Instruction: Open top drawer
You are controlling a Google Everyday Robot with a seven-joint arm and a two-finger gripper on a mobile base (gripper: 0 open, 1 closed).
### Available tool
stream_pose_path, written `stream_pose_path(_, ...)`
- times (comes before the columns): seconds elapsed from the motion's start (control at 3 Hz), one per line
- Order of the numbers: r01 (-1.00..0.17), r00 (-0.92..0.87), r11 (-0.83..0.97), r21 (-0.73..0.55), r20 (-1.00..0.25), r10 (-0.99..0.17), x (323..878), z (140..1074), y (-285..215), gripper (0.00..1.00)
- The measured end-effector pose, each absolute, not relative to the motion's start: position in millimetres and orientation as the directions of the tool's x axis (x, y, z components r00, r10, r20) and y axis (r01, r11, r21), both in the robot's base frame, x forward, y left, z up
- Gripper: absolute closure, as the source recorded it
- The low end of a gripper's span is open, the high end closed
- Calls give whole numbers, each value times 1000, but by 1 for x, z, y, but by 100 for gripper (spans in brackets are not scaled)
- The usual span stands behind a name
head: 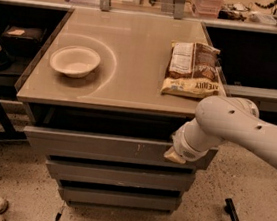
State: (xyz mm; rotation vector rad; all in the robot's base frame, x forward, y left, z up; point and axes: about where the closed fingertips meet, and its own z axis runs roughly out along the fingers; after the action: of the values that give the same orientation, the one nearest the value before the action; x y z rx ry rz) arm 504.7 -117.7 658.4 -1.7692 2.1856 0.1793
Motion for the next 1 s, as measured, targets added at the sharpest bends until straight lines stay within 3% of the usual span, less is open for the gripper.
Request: stream_pose_path(1.0, -965, -213, 249, -76, -324, -922, 488, 674, -122, 100)
